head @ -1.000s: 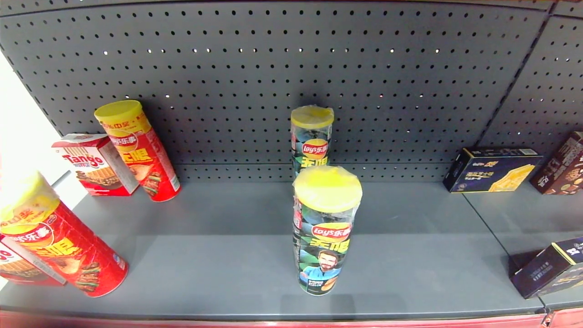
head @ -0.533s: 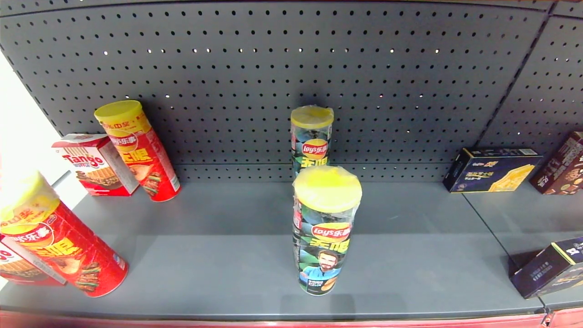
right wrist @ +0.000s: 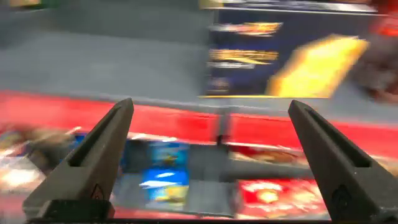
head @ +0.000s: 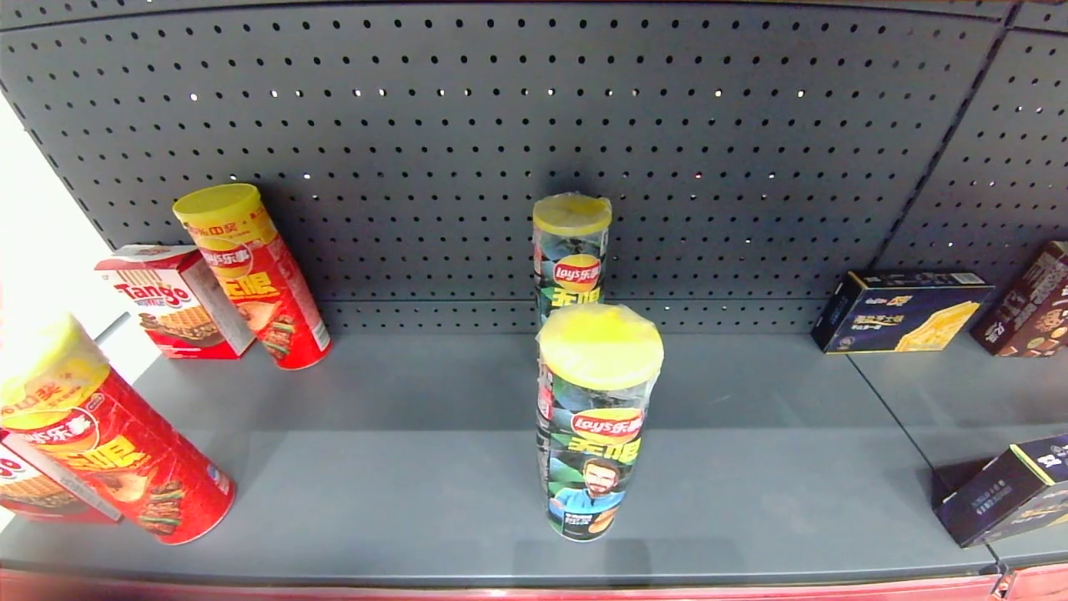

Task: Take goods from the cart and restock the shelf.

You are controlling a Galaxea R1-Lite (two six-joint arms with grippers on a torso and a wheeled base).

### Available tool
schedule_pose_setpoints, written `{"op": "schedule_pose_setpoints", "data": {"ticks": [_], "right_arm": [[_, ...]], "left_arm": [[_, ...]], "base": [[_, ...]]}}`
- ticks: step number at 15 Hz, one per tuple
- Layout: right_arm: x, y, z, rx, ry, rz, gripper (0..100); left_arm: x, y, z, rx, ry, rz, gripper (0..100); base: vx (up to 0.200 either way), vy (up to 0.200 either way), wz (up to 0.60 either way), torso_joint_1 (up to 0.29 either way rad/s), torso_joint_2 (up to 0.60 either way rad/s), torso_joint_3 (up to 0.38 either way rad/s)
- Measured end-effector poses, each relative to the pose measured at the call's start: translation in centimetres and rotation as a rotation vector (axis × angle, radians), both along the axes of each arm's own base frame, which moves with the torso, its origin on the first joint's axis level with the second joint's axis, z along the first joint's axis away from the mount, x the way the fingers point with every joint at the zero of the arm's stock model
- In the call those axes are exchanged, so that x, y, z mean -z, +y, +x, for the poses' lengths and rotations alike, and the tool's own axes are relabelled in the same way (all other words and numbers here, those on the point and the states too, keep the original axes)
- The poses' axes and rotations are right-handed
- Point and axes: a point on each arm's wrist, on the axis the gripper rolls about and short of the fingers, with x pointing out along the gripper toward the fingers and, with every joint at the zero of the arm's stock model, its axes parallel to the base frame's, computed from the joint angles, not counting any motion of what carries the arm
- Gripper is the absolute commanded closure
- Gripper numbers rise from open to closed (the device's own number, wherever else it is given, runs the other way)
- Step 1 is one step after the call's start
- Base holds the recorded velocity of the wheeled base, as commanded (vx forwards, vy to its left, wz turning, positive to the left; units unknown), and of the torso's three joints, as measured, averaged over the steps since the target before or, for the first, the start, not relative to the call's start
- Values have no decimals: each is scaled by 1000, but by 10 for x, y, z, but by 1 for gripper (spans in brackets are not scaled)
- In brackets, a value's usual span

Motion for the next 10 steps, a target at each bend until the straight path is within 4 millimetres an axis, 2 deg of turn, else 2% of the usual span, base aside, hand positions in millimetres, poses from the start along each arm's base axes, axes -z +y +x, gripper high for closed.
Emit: {"op": "schedule_pose_setpoints", "data": {"ticks": [2,10], "right_arm": [[3,-3,0,124,31,64,0],[3,-2,0,73,30,33,0]], "left_arm": [[0,0,0,0,0,0,0],[0,0,0,-5,1,-10,0]], "base": [[0,0,0,0,0,0],[0,0,0,0,0,0]]}}
